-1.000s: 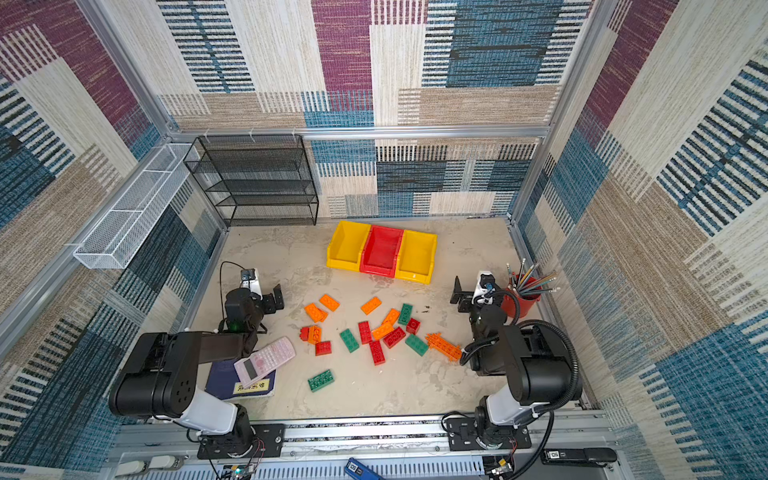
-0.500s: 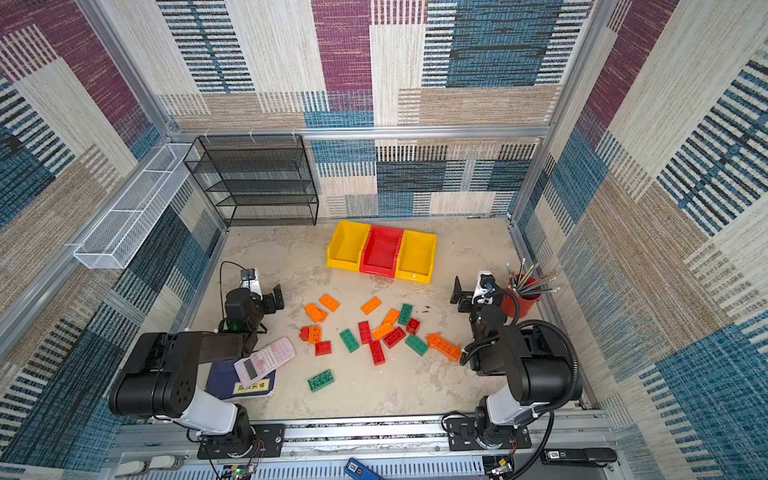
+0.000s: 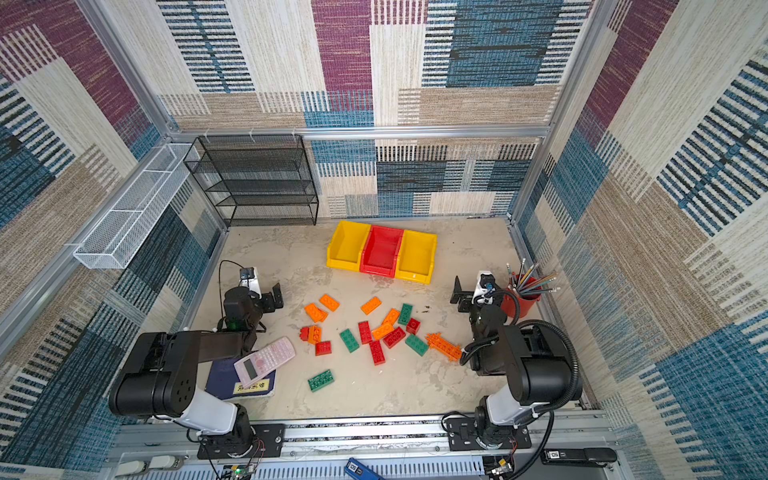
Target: Sort the legos into containers by color
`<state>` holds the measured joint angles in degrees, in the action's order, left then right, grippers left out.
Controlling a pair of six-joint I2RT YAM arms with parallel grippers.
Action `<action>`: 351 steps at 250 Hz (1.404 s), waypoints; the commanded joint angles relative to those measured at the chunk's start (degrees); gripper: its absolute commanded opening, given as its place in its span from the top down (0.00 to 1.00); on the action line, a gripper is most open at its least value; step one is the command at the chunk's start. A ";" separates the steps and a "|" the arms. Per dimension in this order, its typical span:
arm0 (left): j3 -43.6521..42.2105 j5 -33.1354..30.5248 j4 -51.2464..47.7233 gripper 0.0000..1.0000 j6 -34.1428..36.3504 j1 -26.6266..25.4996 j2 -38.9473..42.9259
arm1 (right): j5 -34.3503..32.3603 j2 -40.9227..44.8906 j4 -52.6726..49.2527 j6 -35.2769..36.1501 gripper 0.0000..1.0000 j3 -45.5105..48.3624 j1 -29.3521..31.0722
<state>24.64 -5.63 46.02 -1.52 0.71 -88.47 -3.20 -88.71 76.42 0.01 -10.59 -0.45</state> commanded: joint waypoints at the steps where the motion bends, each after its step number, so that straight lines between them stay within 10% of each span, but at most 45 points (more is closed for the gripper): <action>1: 0.33 1.06 0.14 0.01 1.29 0.08 0.05 | -0.45 0.09 1.98 -0.19 0.00 -0.05 0.04; 78: 0.15 0.99 0.40 0.01 1.34 0.08 0.22 | -0.75 2.55 -2.42 -0.20 0.00 -1.51 0.04; 149: 0.03 1.01 0.90 0.01 1.53 -0.01 0.52 | -2.71 14.38 -28.44 -2.91 0.00 -10.89 0.14; 260: 16.60 2.93 -29.73 0.01 -1.50 -1.12 11.36 | -4.80 14.05 -60.32 -5.02 0.00 -28.45 1.36; 351: 27.17 -0.38 -39.40 0.01 -6.00 -20.88 9.51 | -9.90 0.75 -80.85 -7.41 0.00 -46.48 14.77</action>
<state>49.82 -4.38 9.52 -4.51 -14.66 -77.82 -10.02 -84.71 4.71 -6.24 -53.36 10.72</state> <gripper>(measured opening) 0.992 0.995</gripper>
